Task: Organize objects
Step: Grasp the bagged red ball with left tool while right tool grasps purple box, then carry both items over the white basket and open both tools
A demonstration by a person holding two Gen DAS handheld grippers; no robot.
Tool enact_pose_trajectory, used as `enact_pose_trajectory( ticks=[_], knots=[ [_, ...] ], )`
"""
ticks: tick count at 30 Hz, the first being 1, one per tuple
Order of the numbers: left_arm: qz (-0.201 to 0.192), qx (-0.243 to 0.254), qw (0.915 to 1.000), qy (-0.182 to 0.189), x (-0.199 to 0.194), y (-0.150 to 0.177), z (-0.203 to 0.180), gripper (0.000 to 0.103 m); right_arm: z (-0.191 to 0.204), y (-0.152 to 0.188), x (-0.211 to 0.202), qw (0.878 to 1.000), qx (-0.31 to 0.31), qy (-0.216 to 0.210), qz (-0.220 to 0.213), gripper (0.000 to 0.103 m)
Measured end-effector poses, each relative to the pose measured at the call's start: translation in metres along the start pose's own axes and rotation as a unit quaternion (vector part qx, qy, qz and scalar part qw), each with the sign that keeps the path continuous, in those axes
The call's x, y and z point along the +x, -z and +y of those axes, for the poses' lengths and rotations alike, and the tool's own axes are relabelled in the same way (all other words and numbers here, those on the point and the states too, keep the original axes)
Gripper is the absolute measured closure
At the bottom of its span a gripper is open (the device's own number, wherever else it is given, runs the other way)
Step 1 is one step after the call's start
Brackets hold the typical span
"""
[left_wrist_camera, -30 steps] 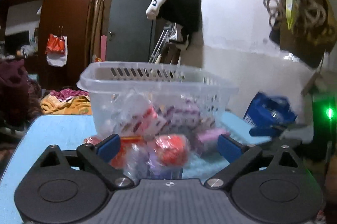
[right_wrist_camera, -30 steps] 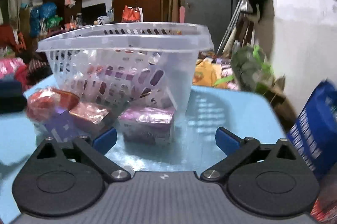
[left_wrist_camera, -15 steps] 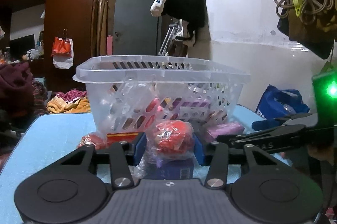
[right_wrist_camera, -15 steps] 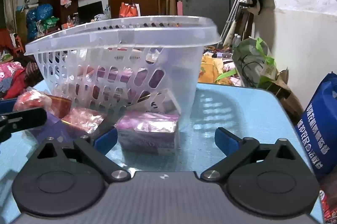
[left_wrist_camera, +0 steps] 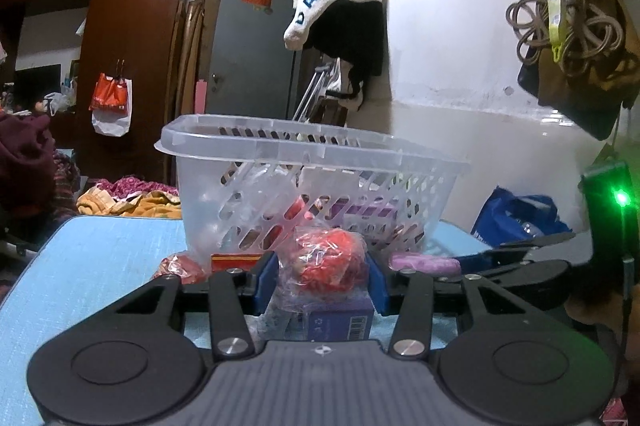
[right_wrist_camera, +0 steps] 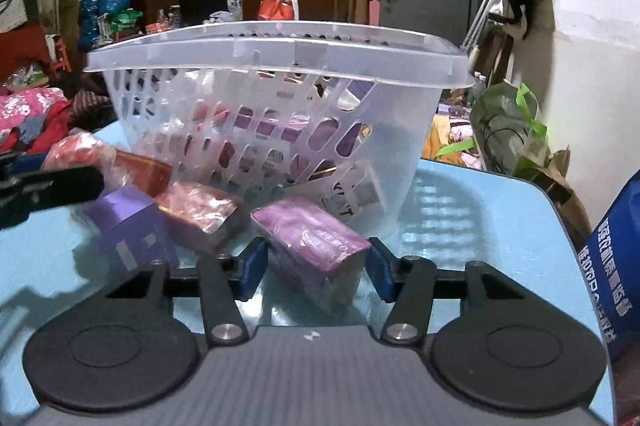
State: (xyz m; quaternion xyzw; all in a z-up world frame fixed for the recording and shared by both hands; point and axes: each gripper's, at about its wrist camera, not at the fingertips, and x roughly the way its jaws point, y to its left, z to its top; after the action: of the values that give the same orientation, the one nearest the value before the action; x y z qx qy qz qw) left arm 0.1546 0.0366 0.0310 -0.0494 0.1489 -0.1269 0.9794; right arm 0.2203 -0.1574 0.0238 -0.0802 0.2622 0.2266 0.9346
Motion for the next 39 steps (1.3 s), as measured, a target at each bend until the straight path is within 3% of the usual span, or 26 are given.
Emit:
enact_pose_trajectory(
  ticks=[11,18,23,29,34,36,37,39],
  knots=[
    [-0.05,-0.022,0.9984,0.009,-0.02,-0.005,0.019,0.052,0.005,-0.004,-0.061,0.997,-0.015,-0.013,-0.074,0.047],
    [-0.074,-0.028,0.9966,0.021,-0.03,-0.031,0.021,0.052,0.007,-0.041,-0.085,0.991,-0.001,-0.021,-0.132,0.046],
    [-0.069,-0.04,0.9961,0.037,-0.015,-0.07,0.022,0.053,0.003,-0.08,-0.065,0.991,0.018,-0.028,-0.131,0.046],
    [-0.052,-0.038,0.9978,0.017,0.008,-0.096,0.023,0.053,-0.003,-0.099,-0.039,0.993,0.022,-0.005,-0.113,0.046],
    [-0.008,-0.036,0.999,-0.027,0.051,-0.11,0.028,0.051,-0.002,-0.108,-0.015,0.995,0.014,0.027,-0.094,0.046],
    [0.007,-0.043,0.998,-0.045,0.067,-0.111,0.033,0.042,0.003,-0.108,-0.011,0.995,0.001,0.033,-0.097,0.04],
    [0.012,-0.047,0.9974,-0.053,0.072,-0.11,0.036,0.03,0.005,-0.107,-0.011,0.995,-0.004,0.038,-0.098,0.022],
    [0.013,-0.055,0.9964,-0.063,0.072,-0.109,0.04,0.025,0.008,-0.101,-0.021,0.992,-0.003,0.048,-0.117,0.0]
  ],
)
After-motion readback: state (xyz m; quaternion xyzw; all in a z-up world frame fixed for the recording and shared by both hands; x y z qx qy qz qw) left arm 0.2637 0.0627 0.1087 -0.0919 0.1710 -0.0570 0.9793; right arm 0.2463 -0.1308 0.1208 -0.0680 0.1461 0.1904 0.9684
